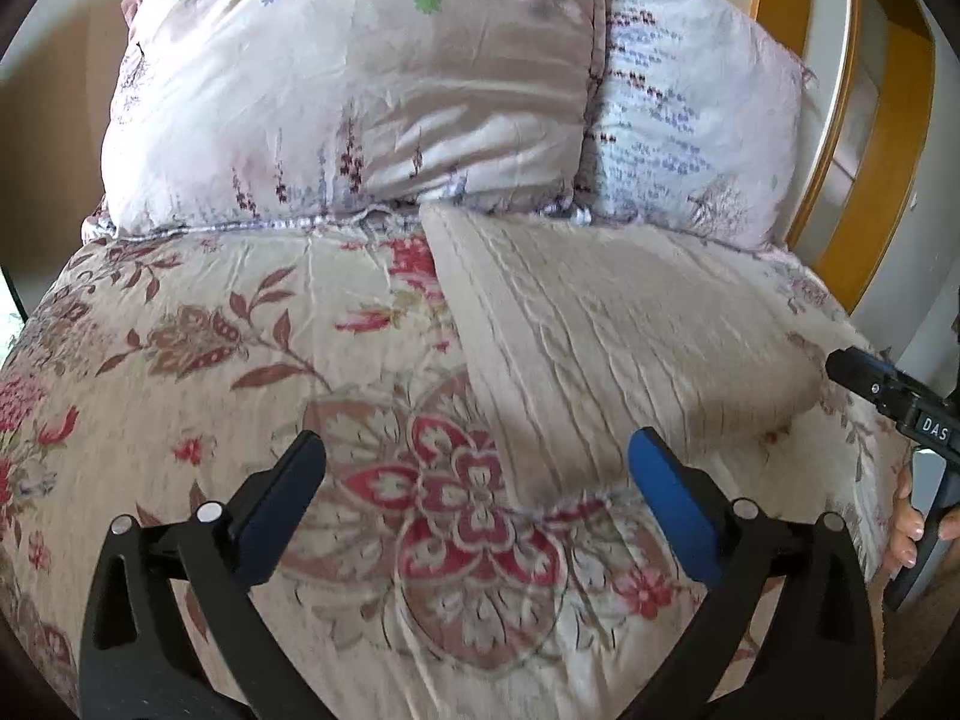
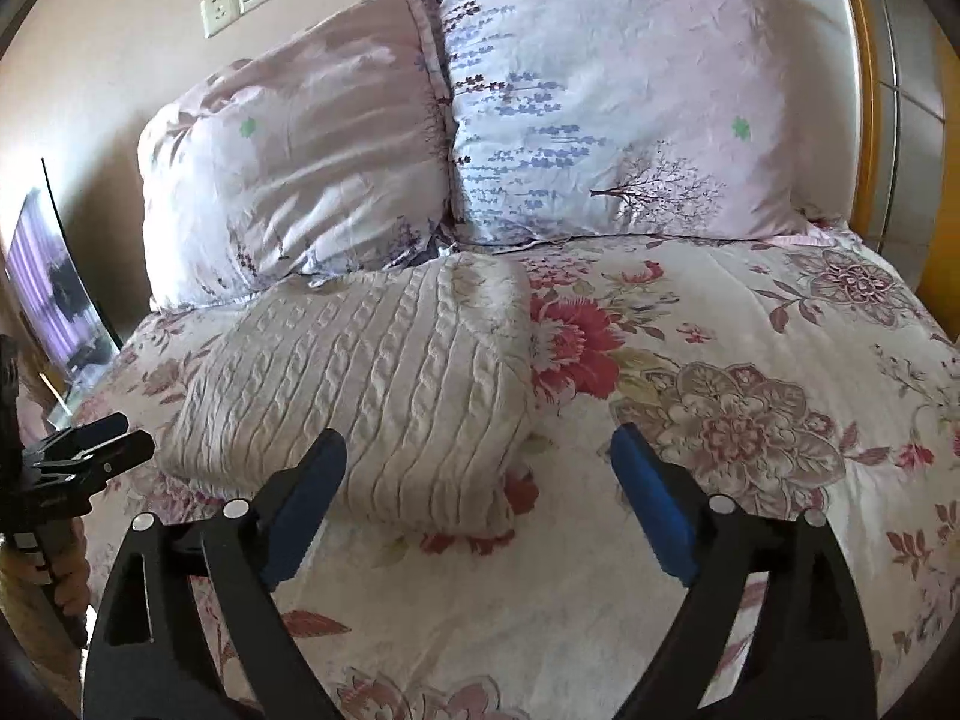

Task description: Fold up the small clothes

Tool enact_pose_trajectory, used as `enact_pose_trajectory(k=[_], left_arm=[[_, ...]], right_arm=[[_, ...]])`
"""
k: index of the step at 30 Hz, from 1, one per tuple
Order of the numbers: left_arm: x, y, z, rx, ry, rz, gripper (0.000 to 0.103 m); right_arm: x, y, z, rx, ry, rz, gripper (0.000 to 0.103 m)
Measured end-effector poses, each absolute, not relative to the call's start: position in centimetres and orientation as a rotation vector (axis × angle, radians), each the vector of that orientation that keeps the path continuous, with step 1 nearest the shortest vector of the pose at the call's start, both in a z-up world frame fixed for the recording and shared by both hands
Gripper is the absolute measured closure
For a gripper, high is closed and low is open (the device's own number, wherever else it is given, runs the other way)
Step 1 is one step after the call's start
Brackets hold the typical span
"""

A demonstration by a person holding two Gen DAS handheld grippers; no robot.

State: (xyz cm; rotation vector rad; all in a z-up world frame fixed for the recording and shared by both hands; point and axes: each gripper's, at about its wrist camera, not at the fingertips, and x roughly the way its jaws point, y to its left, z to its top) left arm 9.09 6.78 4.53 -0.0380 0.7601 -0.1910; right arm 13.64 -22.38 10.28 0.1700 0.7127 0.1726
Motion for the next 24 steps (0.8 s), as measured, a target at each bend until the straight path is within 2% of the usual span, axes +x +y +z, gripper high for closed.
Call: enact_pose_trajectory(k=[3,17,24], left_arm=[[8.6,6.0,3.7,-0.001,0.800,-0.144,0.002],[9.2,3.3,0.9,0.072,0.965,-0.096,0.002],[9.4,3.0,0.8,0.079,0.974,-0.088,0.002]], right_arm=[[13.0,-21.3,9.8,0.137,0.733,0.137,0.002],[13.0,-17.8,6.4,0.122,0.912,0.151,0.002],[13.2,-17.1,5.7,0.090,0.949,0.118,0.002]])
